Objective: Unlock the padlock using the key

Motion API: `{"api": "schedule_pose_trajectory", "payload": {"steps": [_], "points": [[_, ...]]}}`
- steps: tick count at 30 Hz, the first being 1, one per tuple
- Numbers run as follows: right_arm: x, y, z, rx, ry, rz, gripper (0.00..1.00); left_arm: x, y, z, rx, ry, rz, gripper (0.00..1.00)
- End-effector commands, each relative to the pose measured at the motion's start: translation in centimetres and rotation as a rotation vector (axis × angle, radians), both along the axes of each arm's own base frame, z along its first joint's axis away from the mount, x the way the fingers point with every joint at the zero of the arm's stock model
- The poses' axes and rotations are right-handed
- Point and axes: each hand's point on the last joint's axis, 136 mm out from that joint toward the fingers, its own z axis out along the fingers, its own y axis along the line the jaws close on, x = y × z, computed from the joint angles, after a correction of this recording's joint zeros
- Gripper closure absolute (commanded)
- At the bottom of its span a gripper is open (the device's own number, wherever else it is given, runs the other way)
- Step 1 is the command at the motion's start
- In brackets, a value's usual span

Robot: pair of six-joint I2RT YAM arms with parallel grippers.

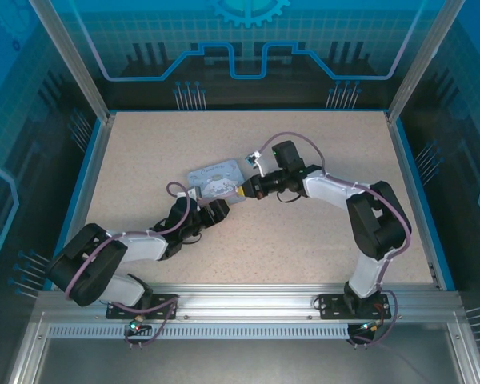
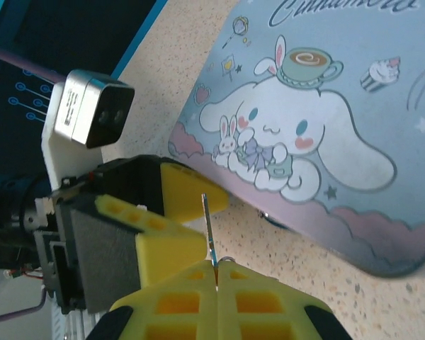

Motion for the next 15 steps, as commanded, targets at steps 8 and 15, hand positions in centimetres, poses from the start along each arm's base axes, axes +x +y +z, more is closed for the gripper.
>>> {"api": "schedule_pose_trajectory", "payload": {"steps": [8,15], "points": [[2.6,1.9,-1.4,0.001,0.065,-0.038,0.99,-0.4,0.2,-0.7,-0.006,0.013,0.003,0.18],[4.0,1.6,-2.7,-0.017,0.111,-0.091,0.99,-0.1,0.0,-0.8,-0.012,0.003,-0.007,0.18]]}}
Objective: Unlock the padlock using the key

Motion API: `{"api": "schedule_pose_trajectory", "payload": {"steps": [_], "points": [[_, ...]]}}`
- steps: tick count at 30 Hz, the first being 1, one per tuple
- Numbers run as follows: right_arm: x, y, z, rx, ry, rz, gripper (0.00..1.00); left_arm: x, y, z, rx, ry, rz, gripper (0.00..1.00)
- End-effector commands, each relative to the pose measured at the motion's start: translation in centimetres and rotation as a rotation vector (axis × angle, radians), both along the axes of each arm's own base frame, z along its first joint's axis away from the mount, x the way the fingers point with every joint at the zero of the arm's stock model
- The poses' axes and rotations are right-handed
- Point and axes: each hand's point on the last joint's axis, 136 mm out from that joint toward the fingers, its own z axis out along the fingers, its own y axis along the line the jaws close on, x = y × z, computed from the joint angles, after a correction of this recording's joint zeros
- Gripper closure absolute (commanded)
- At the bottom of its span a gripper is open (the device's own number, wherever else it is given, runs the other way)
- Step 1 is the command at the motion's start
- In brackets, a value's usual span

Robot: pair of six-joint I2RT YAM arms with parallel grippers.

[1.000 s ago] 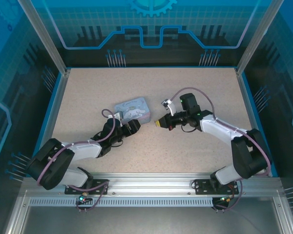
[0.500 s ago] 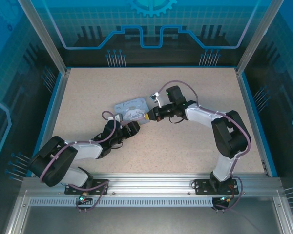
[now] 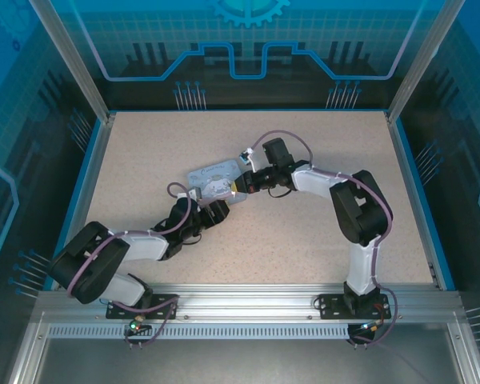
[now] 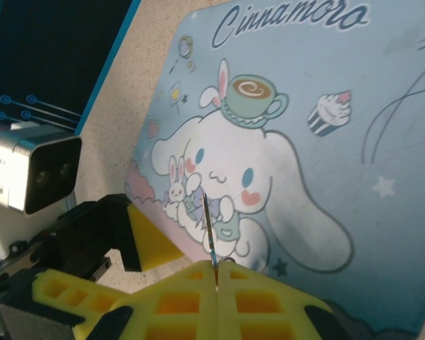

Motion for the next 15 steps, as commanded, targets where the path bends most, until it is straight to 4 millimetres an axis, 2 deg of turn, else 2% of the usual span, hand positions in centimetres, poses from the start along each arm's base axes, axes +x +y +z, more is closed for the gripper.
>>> {"api": "schedule_pose_trajectory", "payload": {"steps": [1,8,15], "points": [[1.4,-0.2,-0.2,-0.003,0.019,-0.040,1.00,0.0,-0.1,-0.1,-0.019,-0.013,-0.006,0.18],[2.3,-0.9,-1.4,-0.069,0.038,-0.070,1.00,1.1,-1.2,0.5,0.000,-0.099,-0.022,0.18],[2.2,-1.5,-2.2,-0.117,0.038,-0.079,1.00,1.9,-1.3,-0.2,0.062,-0.161,0.041,0.19]]}}
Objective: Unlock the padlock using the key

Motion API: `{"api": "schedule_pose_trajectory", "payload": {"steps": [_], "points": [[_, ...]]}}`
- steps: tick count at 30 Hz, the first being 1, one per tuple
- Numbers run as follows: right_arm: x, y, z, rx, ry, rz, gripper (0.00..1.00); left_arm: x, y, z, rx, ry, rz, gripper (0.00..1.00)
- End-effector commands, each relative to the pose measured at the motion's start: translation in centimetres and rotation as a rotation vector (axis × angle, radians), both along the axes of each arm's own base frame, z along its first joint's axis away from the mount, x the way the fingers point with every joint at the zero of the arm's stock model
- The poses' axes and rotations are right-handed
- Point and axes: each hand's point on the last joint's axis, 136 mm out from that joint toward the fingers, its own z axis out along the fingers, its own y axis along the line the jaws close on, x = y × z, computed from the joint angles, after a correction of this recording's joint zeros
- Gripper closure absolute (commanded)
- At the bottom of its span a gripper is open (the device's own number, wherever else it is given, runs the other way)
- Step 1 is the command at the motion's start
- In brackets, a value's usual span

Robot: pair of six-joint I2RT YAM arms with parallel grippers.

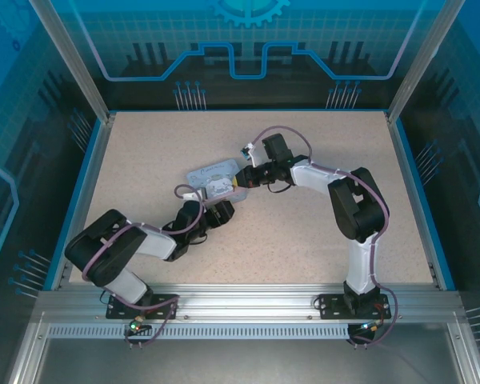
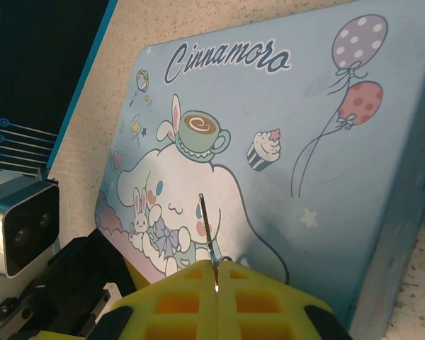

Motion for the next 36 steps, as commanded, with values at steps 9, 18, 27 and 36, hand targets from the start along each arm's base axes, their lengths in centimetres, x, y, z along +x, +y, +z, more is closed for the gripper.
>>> {"api": "schedule_pose_trajectory", "payload": {"steps": [9,18,27,36], "points": [[-0.3,-1.0,-2.3,-0.069,0.035,-0.012,1.00,1.5,-0.3,-0.5,0.058,-0.136,0.059,0.19],[-0.1,-0.8,-1.9,-0.058,0.027,-0.008,0.99,2.0,-1.7,-1.4,0.023,-0.126,0.024,0.25],[-0.2,-0.7,-2.0,-0.048,0.033,-0.008,1.00,2.3,-2.2,-0.2,-0.078,-0.106,0.048,0.36],[-0.3,-0.6,-2.0,-0.038,0.037,-0.006,0.99,2.9,-2.9,0.8,-0.134,-0.115,0.059,0.41]]}}
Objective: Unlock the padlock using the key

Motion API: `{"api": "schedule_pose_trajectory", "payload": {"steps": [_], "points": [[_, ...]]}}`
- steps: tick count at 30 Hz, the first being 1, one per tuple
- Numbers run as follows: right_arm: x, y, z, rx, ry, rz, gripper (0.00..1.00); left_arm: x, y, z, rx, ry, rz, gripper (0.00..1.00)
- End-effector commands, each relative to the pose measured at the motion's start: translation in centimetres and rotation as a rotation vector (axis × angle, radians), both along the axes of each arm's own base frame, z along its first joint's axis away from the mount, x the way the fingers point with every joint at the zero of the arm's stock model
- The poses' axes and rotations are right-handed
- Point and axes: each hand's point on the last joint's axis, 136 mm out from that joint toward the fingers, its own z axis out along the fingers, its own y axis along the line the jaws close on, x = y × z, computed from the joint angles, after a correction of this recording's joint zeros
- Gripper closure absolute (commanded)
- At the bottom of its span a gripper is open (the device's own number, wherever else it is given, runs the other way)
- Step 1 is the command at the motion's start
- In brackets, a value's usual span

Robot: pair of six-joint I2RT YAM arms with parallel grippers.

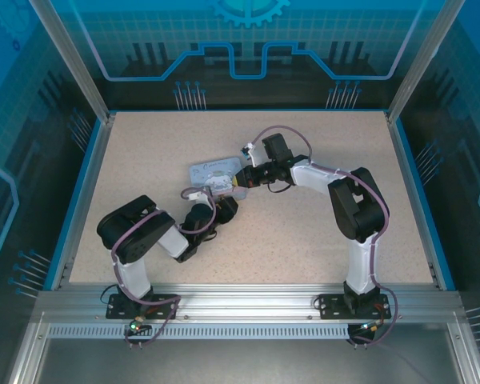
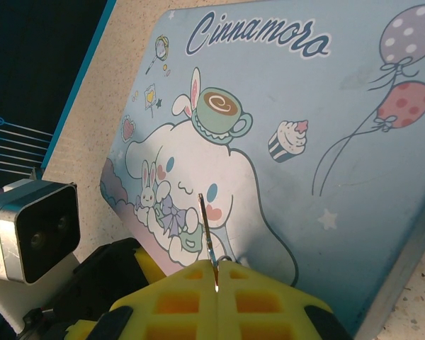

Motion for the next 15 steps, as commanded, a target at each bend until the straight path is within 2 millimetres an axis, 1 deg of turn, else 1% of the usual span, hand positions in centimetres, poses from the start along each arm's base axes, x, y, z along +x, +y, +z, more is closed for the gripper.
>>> {"api": "schedule_pose_trajectory", "payload": {"steps": [1,5,15], "points": [[-0.5,-0.6,-2.0,-0.032,0.054,-0.009,0.99,0.5,-1.1,0.6,-0.042,-0.003,-0.018,0.41],[-0.5,-0.6,-1.9,-0.028,0.054,-0.006,1.00,0.6,-0.6,0.0,-0.051,0.015,0.021,0.42],[-0.5,-0.4,-1.9,-0.022,0.056,-0.003,1.00,0.8,-0.6,1.3,-0.100,-0.038,0.046,0.49]]}}
